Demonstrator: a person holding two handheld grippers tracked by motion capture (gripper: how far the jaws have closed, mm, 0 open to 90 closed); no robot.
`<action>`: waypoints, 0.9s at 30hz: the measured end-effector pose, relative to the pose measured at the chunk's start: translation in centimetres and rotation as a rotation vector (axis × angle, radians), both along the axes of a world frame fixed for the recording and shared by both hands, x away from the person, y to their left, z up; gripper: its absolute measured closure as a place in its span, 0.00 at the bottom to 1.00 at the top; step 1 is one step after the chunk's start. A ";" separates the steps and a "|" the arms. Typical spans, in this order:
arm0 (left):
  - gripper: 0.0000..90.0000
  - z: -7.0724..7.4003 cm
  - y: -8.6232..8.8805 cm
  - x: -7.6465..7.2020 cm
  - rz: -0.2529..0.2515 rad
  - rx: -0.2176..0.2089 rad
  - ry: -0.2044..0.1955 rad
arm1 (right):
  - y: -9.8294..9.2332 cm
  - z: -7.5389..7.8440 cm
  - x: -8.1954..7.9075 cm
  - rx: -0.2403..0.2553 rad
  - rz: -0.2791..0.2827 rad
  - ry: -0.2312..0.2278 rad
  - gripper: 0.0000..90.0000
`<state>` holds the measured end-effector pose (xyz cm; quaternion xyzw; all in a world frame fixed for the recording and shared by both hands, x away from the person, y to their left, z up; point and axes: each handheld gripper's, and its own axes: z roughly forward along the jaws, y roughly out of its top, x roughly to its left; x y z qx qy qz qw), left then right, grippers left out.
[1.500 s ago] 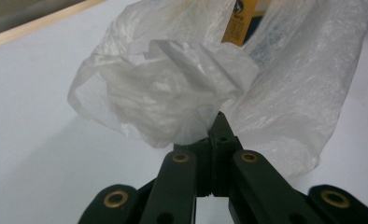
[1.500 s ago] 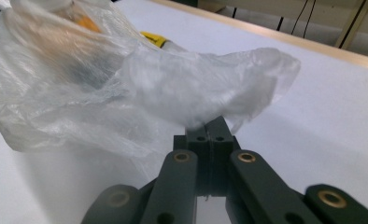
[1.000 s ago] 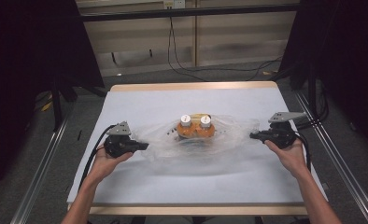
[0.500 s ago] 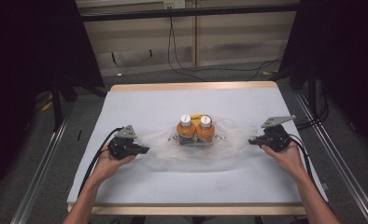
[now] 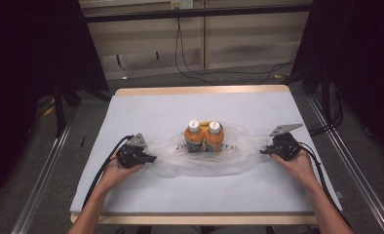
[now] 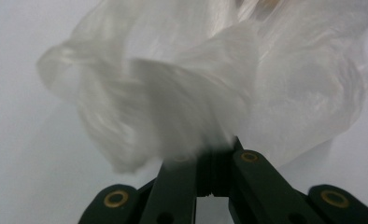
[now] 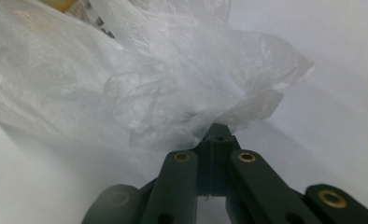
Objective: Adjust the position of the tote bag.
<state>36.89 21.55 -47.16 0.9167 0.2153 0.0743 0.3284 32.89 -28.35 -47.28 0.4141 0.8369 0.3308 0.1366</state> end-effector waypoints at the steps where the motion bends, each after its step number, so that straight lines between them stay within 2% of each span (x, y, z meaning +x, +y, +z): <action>1: 1.00 0.0 0.1 0.1 0.002 0.001 0.006 | 0.2 -0.3 0.0 -0.042 0.010 0.003 1.00; 3: 1.00 0.0 0.2 0.2 0.008 -0.007 0.006 | 0.4 -0.2 0.0 -0.065 0.010 -0.004 1.00; 5: 1.00 -0.1 0.3 0.2 0.020 -0.023 0.010 | 0.2 -0.3 0.0 -0.040 0.005 0.004 1.00; 6: 1.00 -0.2 0.4 0.2 0.020 -0.036 0.026 | 0.1 -0.4 0.1 -0.021 0.001 0.009 1.00; 8: 0.95 -0.2 0.6 0.1 0.017 -0.059 0.028 | -0.2 -0.5 0.1 -0.004 -0.004 0.010 0.99; 10: 0.86 0.0 0.9 0.1 0.023 -0.085 0.019 | -0.5 -0.3 0.1 0.033 -0.012 0.018 0.89; 13: 0.74 0.6 1.3 0.1 0.037 -0.135 0.016 | -1.1 0.5 0.0 0.097 -0.031 -0.016 0.75; 15: 0.64 0.9 1.5 0.1 0.046 -0.151 0.013 | -1.3 1.2 -0.2 0.131 -0.024 -0.029 0.63; 19: 0.42 1.5 2.0 0.1 0.087 -0.189 -0.019 | -1.6 2.0 -0.5 0.140 -0.040 -0.058 0.44; 20: 0.39 1.5 2.0 0.1 0.087 -0.189 -0.019 | -1.6 2.0 -0.5 0.140 -0.040 -0.058 0.44; 21: 0.39 1.8 2.2 0.1 0.092 -0.211 -0.020 | -1.7 2.3 -0.5 0.142 -0.043 -0.064 0.40; 22: 0.35 2.1 2.5 0.2 0.101 -0.226 -0.026 | -1.9 2.6 -0.6 0.145 -0.049 -0.072 0.35; 24: 0.28 2.6 2.9 0.1 0.107 -0.238 -0.030 | -2.1 3.3 -0.8 0.141 -0.063 -0.087 0.29; 26: 0.25 3.4 3.6 -0.2 0.129 -0.275 -0.049 | -2.7 4.3 -1.1 0.180 -0.078 -0.106 0.23; 27: 0.24 3.8 3.9 -0.3 0.125 -0.291 -0.054 | -2.8 4.6 -1.3 0.183 -0.084 -0.120 0.22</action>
